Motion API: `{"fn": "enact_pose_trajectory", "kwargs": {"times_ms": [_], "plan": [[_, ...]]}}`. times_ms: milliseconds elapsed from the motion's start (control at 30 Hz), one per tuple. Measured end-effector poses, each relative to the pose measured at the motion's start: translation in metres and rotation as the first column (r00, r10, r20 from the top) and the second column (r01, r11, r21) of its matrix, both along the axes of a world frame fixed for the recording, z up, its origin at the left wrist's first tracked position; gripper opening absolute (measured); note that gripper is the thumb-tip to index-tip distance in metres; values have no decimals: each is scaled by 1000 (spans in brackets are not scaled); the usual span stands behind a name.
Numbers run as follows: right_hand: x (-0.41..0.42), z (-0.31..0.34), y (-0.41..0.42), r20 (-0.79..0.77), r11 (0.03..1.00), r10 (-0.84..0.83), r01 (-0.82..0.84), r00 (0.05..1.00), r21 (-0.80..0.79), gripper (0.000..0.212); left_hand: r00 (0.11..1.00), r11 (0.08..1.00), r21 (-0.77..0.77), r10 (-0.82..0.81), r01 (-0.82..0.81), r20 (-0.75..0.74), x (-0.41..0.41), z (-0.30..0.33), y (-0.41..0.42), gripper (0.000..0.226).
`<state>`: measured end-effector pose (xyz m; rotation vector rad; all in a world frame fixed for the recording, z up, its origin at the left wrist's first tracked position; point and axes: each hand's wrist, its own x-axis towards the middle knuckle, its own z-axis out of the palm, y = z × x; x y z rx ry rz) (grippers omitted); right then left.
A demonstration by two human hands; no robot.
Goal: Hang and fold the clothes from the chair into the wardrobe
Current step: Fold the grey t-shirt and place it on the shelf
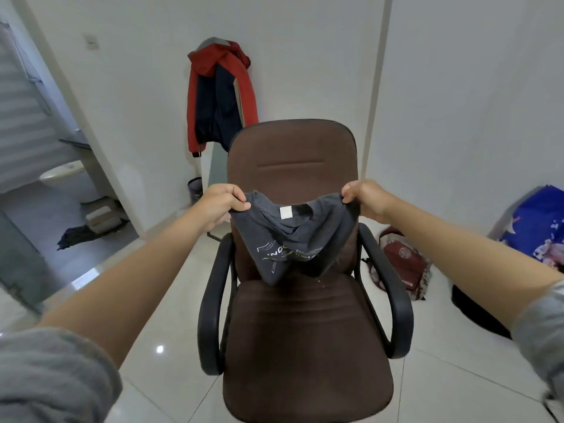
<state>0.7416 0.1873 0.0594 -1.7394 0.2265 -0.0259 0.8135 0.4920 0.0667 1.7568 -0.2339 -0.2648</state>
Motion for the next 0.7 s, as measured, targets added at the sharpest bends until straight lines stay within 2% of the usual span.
{"fn": "enact_pose_trajectory", "kwargs": {"times_ms": [100, 200, 367, 567, 700], "plan": [[-39, -46, 13, -110, 997, -7, -1, 994, -71, 39, 995, 998, 70, 12, -5, -99, -34, -44, 21, 40], [-80, -88, 26, -209, 994, -25, 3, 977, -105, 25, 983, 994, 105, 42, -23, -181, -70, -89, 39, 31], [-134, -134, 42, -371, 992, -58, 12, 927, -124, 15, 951, 984, 176, 67, -14, -301, -115, -147, 67, 23], [-154, -155, 57, -473, 992, -36, -27, 881, -125, 13, 930, 986, 167, 89, -30, -358, -132, -184, 80, 21], [-143, -159, 59, -476, 990, -41, -30, 878, -139, 14, 932, 983, 177, 104, -44, -348, -122, -192, 80, 17]]}}
